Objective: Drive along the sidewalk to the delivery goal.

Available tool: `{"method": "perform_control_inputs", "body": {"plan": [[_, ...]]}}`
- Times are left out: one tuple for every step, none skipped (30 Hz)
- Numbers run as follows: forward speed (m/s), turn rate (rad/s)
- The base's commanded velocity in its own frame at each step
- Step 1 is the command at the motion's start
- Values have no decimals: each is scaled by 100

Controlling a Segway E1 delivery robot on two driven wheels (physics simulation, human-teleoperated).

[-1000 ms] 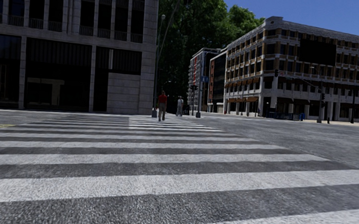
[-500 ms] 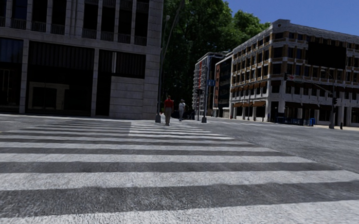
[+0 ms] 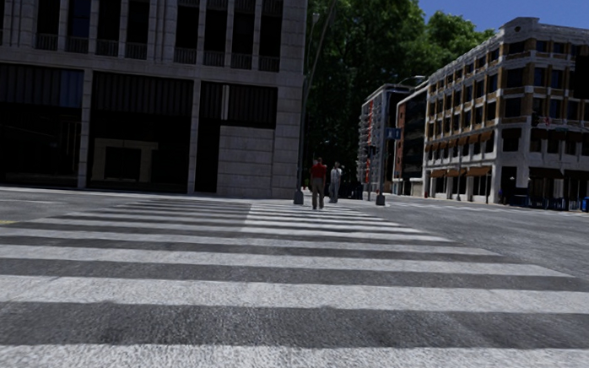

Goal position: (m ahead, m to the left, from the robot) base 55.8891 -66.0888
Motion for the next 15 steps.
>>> {"method": "perform_control_inputs", "body": {"plan": [[200, 38], [200, 38], [200, 38], [200, 38], [200, 38], [200, 38], [200, 38], [200, 38], [200, 38], [200, 38], [200, 38], [200, 38], [200, 38], [200, 38], [200, 38]]}}
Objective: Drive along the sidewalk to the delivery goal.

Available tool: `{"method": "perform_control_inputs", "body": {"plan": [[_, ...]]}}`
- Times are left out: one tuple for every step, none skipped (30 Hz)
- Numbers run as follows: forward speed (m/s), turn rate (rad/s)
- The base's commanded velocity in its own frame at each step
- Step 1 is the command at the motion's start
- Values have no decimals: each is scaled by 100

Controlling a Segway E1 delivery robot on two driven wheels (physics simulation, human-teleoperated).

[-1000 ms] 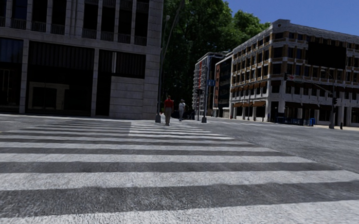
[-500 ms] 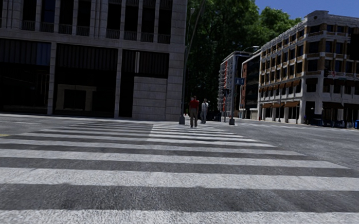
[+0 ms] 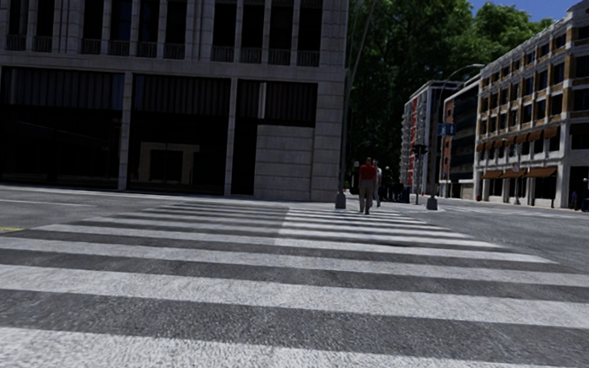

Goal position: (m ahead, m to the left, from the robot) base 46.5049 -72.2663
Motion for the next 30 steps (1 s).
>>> {"method": "perform_control_inputs", "body": {"plan": [[200, 35], [200, 26], [200, 4], [200, 4], [200, 0], [200, 0], [200, 0], [200, 0], [200, 0], [200, 0], [200, 0], [200, 0], [200, 0], [200, 0], [200, 0], [200, 0], [200, 0], [200, 0], [200, 0], [200, 0], [200, 0], [200, 0], [200, 0], [200, 0], [200, 0], [200, 0], [200, 0], [200, 11], [200, 18], [200, 20]]}}
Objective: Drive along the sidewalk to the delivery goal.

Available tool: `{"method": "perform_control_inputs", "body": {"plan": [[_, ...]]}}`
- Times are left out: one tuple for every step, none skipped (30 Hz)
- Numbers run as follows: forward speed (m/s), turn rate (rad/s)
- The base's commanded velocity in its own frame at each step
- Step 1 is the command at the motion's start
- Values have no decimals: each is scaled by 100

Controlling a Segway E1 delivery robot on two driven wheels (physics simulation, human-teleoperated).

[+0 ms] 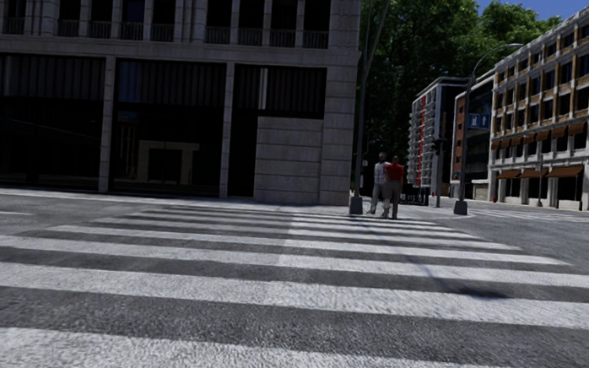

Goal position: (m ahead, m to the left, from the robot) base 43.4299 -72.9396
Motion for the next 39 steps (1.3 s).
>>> {"method": "perform_control_inputs", "body": {"plan": [[200, 20], [200, 20], [200, 21], [200, 24], [200, 30], [200, 33], [200, 37], [200, 37], [200, 42], [200, 44], [200, 45], [200, 45], [200, 45], [200, 45], [200, 45], [200, 45], [200, 45], [200, 45], [200, 45], [200, 45], [200, 45], [200, 45], [200, 44], [200, 44], [200, 42], [200, 41], [200, 41], [200, 41], [200, 41], [200, 34], [200, 16], [200, 3], [200, 0], [200, 0], [200, 0], [200, 0], [200, 0], [200, 0], [200, 0]]}}
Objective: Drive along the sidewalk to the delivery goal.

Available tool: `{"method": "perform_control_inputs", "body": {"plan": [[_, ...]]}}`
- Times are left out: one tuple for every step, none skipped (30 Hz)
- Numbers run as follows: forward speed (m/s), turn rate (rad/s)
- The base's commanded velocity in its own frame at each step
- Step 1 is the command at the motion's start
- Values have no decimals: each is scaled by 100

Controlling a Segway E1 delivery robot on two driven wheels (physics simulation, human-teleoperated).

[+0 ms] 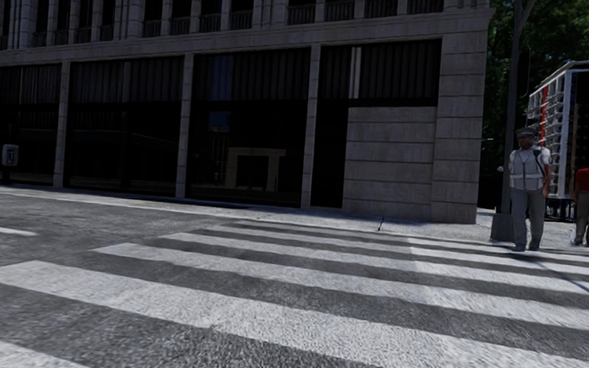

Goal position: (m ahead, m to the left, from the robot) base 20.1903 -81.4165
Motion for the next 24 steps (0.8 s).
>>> {"method": "perform_control_inputs", "body": {"plan": [[200, 0], [200, 0], [200, 0], [200, 0], [200, 0], [200, 0], [200, 0], [200, 0], [200, 0], [200, 0], [200, 0], [200, 0], [200, 0], [200, 0], [200, 0], [200, 0], [200, 0], [200, 0], [200, 0], [200, 0], [200, 0], [200, 0], [200, 0], [200, 0]]}}
